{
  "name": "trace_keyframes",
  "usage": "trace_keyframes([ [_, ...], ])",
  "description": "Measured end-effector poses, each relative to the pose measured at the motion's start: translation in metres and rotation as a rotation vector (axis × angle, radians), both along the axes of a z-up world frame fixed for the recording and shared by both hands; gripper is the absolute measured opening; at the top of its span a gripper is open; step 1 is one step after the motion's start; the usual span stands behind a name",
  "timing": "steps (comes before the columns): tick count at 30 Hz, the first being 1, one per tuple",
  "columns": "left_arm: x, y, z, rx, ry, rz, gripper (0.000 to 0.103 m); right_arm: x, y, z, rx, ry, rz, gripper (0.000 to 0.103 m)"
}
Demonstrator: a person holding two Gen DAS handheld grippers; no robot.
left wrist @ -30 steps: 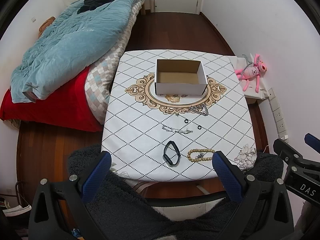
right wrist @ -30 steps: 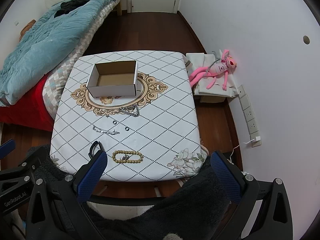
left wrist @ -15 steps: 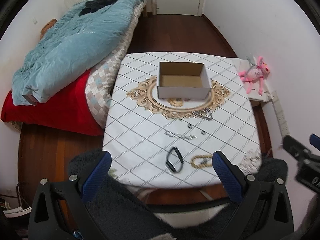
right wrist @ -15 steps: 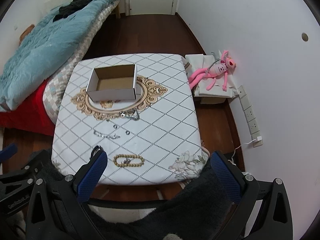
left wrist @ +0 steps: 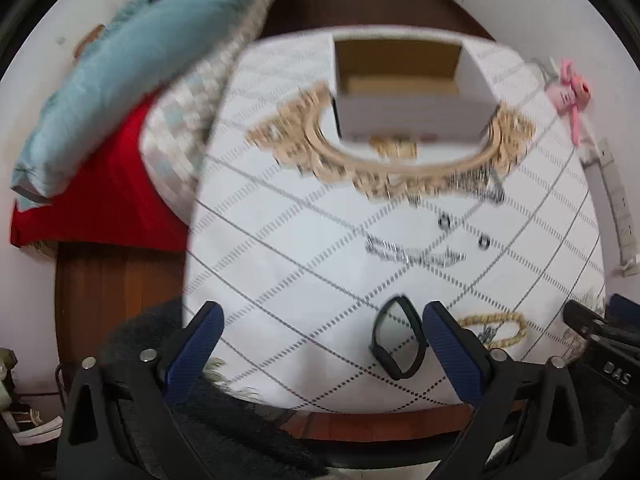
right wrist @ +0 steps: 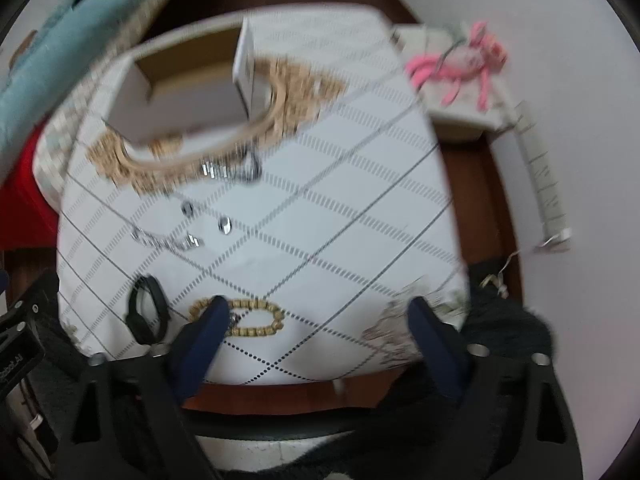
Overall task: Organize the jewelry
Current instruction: 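Grasp the black watch band with the left tool while the right tool grasps the bead bracelet, then carry both items into the white box and open both tools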
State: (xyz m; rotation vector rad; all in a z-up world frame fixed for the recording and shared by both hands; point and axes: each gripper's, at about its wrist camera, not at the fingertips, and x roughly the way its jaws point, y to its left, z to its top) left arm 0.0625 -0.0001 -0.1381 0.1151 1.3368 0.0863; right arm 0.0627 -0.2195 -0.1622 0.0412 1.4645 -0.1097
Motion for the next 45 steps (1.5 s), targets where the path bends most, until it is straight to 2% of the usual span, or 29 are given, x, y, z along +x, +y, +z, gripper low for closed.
trace_keyframes([
  [1, -0.001, 0.000, -0.011, -0.003, 0.025, 0.003, 0.086, -0.001, 0.002, -0.010, 0.009, 0.015, -0.005, 0.079],
  [6, -0.007, -0.005, -0.045, -0.051, 0.111, 0.004, 0.078, -0.003, 0.008, -0.051, 0.038, 0.071, -0.026, 0.072],
  [10, -0.010, -0.008, -0.063, -0.095, 0.164, 0.010, 0.053, -0.007, 0.014, -0.070, 0.047, 0.096, -0.019, 0.066],
  [16, -0.010, -0.006, -0.082, -0.122, 0.204, 0.036, 0.049, -0.013, 0.023, -0.082, 0.043, 0.120, -0.003, 0.055],
  [19, -0.009, -0.006, -0.090, -0.140, 0.224, 0.037, 0.033, -0.016, 0.027, -0.086, 0.032, 0.118, 0.006, 0.050],
  [20, -0.010, -0.006, -0.091, -0.140, 0.223, 0.038, 0.033, -0.016, 0.029, -0.086, 0.026, 0.116, 0.010, 0.049],
  [23, -0.009, -0.007, -0.091, -0.138, 0.206, 0.034, 0.024, -0.017, 0.034, -0.086, 0.024, 0.105, 0.014, 0.044],
  [25, -0.007, -0.005, -0.090, -0.142, 0.196, 0.039, 0.009, -0.018, 0.037, -0.085, 0.022, 0.088, 0.021, 0.037],
  [28, -0.006, 0.001, -0.090, -0.157, 0.178, 0.056, 0.008, -0.020, 0.044, -0.083, 0.012, 0.068, 0.038, 0.010],
  [34, -0.015, 0.002, -0.082, -0.141, 0.151, 0.053, 0.008, -0.021, 0.055, -0.075, 0.029, 0.058, 0.033, 0.009],
  [37, -0.018, 0.001, -0.073, -0.139, 0.138, 0.048, 0.008, -0.014, 0.040, -0.075, 0.044, 0.032, 0.034, 0.009],
  [45, -0.025, 0.003, -0.030, -0.143, 0.093, 0.025, 0.008, -0.016, 0.052, -0.047, 0.069, -0.031, 0.065, 0.009],
])
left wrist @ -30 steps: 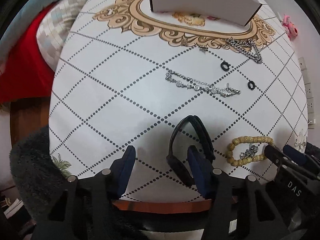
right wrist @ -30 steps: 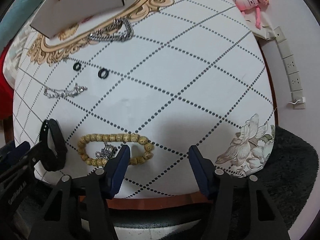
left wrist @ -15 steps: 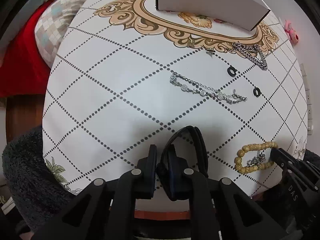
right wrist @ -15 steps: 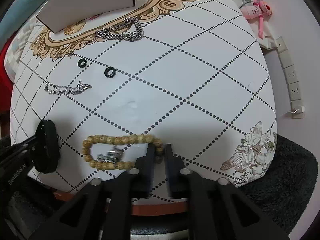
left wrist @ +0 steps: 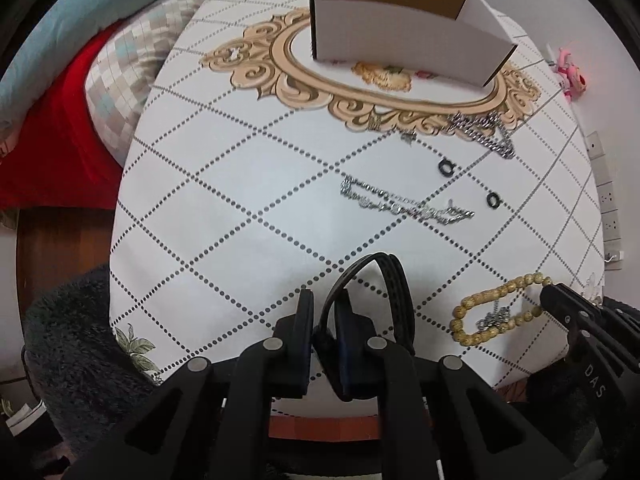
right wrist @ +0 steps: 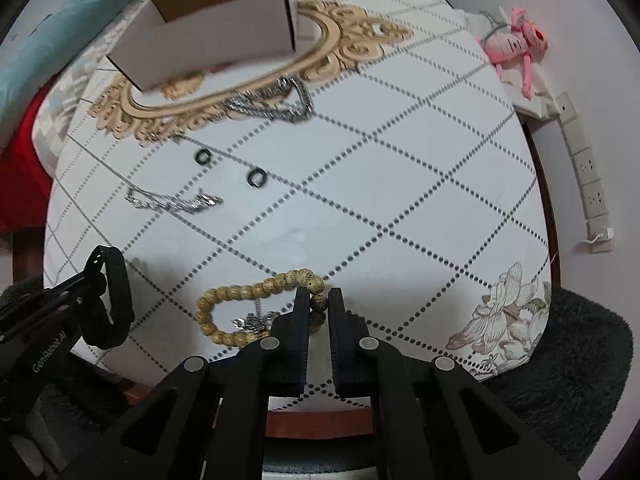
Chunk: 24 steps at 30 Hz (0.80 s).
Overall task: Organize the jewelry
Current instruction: 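Carry both items into the white box and open both tools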
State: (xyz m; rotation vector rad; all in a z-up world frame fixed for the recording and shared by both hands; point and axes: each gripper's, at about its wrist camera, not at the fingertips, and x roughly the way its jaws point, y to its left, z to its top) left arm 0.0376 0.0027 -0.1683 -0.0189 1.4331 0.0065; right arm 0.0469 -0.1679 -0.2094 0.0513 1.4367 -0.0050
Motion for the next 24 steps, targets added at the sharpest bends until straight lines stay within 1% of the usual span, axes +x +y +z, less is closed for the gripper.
trace_keyframes([
  [4, 0.001, 0.004, 0.013, -0.011, -0.016, 0.001, 0.008, 0.001, 0.003, 0.010, 0.019, -0.019, 0.007, 0.009],
  [6, -0.001, 0.005, 0.025, -0.027, -0.030, 0.003, 0.008, 0.002, 0.004, 0.017, 0.039, -0.032, 0.012, 0.009],
  [7, 0.002, -0.002, 0.029, -0.032, -0.035, 0.004, 0.008, 0.002, 0.005, 0.022, 0.050, -0.040, 0.015, 0.009],
  [10, 0.008, 0.006, 0.041, -0.059, -0.063, 0.008, 0.008, 0.012, -0.008, 0.032, 0.083, -0.065, 0.020, 0.009],
  [11, 0.014, 0.000, 0.037, -0.063, -0.073, 0.008, 0.008, 0.013, -0.008, 0.038, 0.098, -0.078, 0.021, 0.009],
  [13, 0.024, 0.004, 0.041, -0.077, -0.093, 0.009, 0.008, 0.017, -0.009, 0.049, 0.127, -0.100, 0.018, 0.009],
  [18, 0.046, 0.008, 0.067, -0.115, -0.144, 0.010, 0.008, 0.034, -0.014, 0.080, 0.188, -0.160, 0.024, 0.009],
  [20, 0.057, 0.006, 0.074, -0.122, -0.159, 0.009, 0.008, 0.045, -0.016, 0.091, 0.203, -0.184, 0.031, 0.009],
  [24, 0.092, 0.006, 0.089, -0.139, -0.187, 0.002, 0.008, 0.080, -0.016, 0.118, 0.249, -0.236, 0.049, 0.009],
])
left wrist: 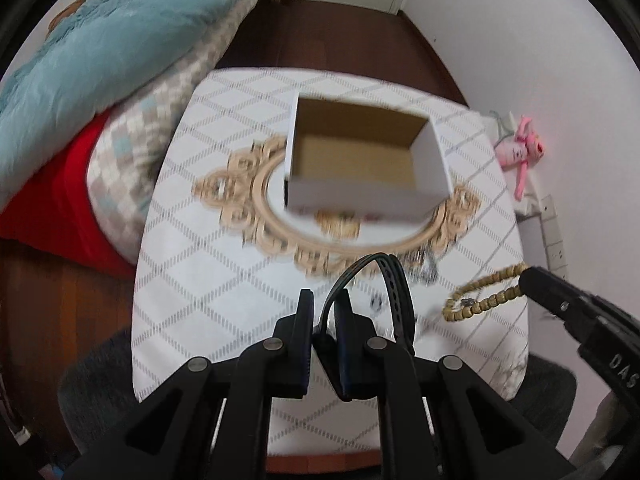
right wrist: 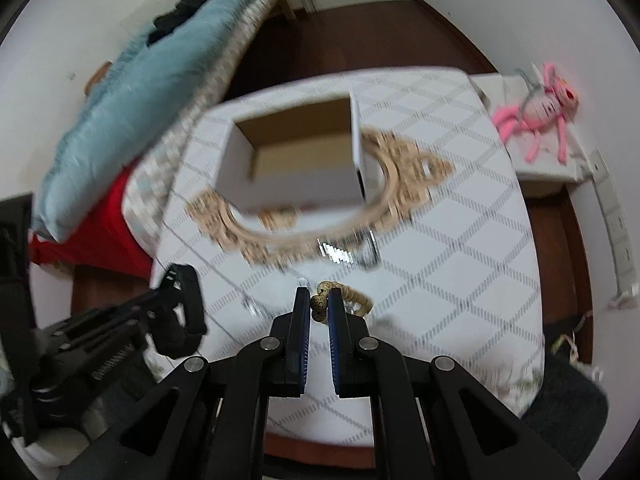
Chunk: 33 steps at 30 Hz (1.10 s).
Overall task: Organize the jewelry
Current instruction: 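Carry both items into the white box and open both tools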
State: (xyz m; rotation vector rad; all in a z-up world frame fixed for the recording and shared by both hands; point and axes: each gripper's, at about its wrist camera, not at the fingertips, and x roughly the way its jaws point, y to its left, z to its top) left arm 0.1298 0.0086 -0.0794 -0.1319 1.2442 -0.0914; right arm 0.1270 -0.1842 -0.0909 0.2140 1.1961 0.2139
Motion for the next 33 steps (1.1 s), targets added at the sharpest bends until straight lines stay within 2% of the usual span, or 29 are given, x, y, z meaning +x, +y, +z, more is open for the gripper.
trace_keyframes([
  [4, 0.042, 0.003, 0.011, -0.017, -0.018, 0.006, 0.008, 0.045, 0.008, 0.025, 0.001, -0.063, 0.024, 0.009],
  [8, 0.085, 0.005, 0.012, -0.036, -0.020, 0.012, 0.008, 0.091, 0.015, 0.033, -0.002, -0.083, 0.023, 0.009],
  [11, 0.112, 0.005, 0.006, -0.061, -0.007, 0.011, 0.008, 0.126, 0.020, 0.025, 0.007, -0.059, 0.026, 0.009],
  [15, 0.147, 0.005, -0.011, -0.116, 0.064, 0.022, 0.013, 0.164, 0.022, 0.003, 0.025, -0.006, 0.029, 0.009],
  [17, 0.157, 0.005, -0.014, -0.107, 0.068, 0.029, 0.026, 0.179, 0.026, -0.010, 0.022, 0.036, 0.060, 0.010],
  [19, 0.164, 0.007, -0.013, -0.094, 0.048, 0.040, 0.061, 0.191, 0.024, -0.025, 0.038, 0.089, 0.055, 0.010],
  [20, 0.165, 0.009, -0.012, -0.088, 0.037, 0.046, 0.066, 0.193, 0.024, -0.031, 0.029, 0.105, 0.058, 0.010],
  [21, 0.165, 0.012, -0.010, -0.079, 0.019, 0.055, 0.066, 0.196, 0.022, -0.037, 0.003, 0.116, 0.044, 0.012],
  [22, 0.166, 0.014, -0.010, -0.060, 0.013, 0.057, 0.069, 0.196, 0.020, -0.040, 0.004, 0.121, 0.041, 0.022],
  [23, 0.165, 0.015, -0.010, -0.035, 0.008, 0.058, 0.073, 0.195, 0.017, -0.042, -0.002, 0.124, 0.032, 0.038],
  [24, 0.163, 0.017, -0.012, -0.012, -0.001, 0.061, 0.081, 0.193, 0.014, -0.044, -0.022, 0.119, 0.023, 0.046],
  [25, 0.162, 0.019, -0.013, 0.006, -0.012, 0.064, 0.085, 0.190, 0.012, -0.046, -0.041, 0.114, 0.017, 0.060],
  [26, 0.158, 0.020, -0.015, 0.034, -0.023, 0.070, 0.087, 0.188, 0.010, -0.048, -0.064, 0.110, 0.012, 0.067],
  [27, 0.154, 0.021, -0.019, 0.058, -0.030, 0.075, 0.091, 0.183, 0.010, -0.050, -0.113, 0.097, 0.006, 0.069],
  [29, 0.148, 0.022, -0.025, 0.093, -0.048, 0.077, 0.101, 0.177, 0.009, -0.054, -0.192, 0.079, 0.006, 0.080],
  [30, 0.142, 0.022, -0.030, 0.119, -0.062, 0.074, 0.103, 0.173, 0.011, -0.057, -0.235, 0.071, 0.004, 0.092],
  [31, 0.139, 0.021, -0.033, 0.137, -0.069, 0.070, 0.103, 0.169, 0.012, -0.061, -0.262, 0.064, 0.005, 0.099],
  [33, 0.131, 0.020, -0.042, 0.164, -0.067, 0.062, 0.103, 0.163, 0.015, -0.068, -0.303, 0.059, 0.005, 0.100],
])
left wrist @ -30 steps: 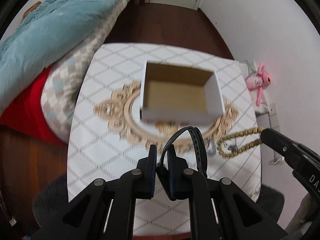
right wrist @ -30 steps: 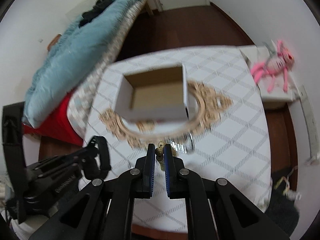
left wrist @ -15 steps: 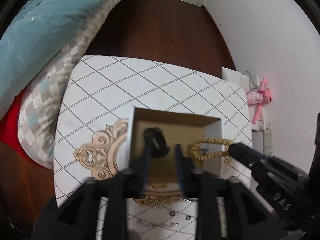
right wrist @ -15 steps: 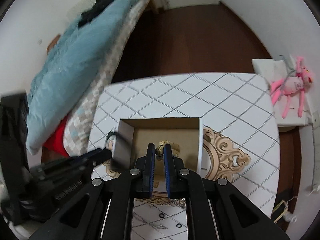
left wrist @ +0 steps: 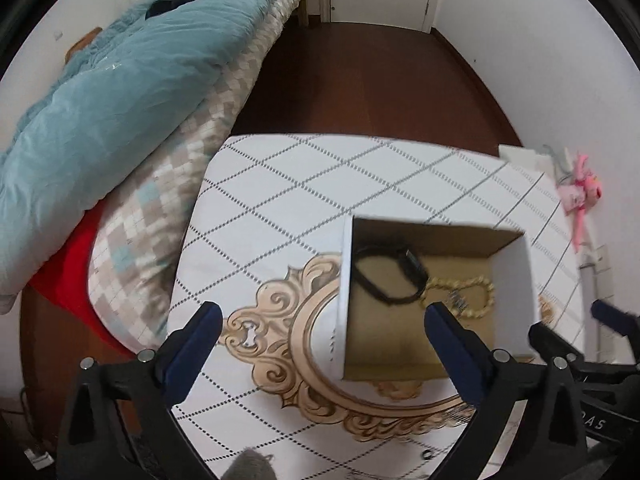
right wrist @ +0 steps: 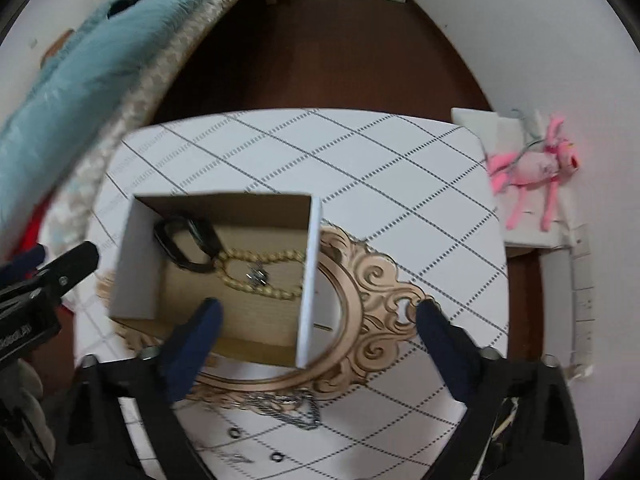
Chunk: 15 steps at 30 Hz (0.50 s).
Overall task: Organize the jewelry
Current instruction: 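Carry both items into the white box and open both tools, then move both tools back toward the remaining chains and rings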
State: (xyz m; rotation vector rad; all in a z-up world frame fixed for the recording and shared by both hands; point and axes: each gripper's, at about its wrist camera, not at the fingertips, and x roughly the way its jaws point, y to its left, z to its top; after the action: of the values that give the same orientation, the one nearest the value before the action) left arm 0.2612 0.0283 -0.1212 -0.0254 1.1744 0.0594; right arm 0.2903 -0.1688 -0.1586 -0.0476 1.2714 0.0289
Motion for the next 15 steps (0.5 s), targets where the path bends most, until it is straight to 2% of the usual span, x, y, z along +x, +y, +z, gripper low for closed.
trace_keyframes([
  [4, -0.008, -0.002, -0.009, 0.028, 0.008, -0.004, 0.103, -0.010, 0.002, -0.010, -0.029, -0.014, -0.015, 0.101],
  [7, -0.014, 0.000, -0.009, 0.018, 0.007, -0.001, 0.103, -0.015, 0.002, -0.012, -0.045, -0.023, -0.023, 0.101],
  [15, -0.032, -0.008, 0.015, 0.017, -0.049, 0.000, 0.103, -0.033, 0.000, 0.018, -0.056, -0.108, -0.039, 0.101],
])
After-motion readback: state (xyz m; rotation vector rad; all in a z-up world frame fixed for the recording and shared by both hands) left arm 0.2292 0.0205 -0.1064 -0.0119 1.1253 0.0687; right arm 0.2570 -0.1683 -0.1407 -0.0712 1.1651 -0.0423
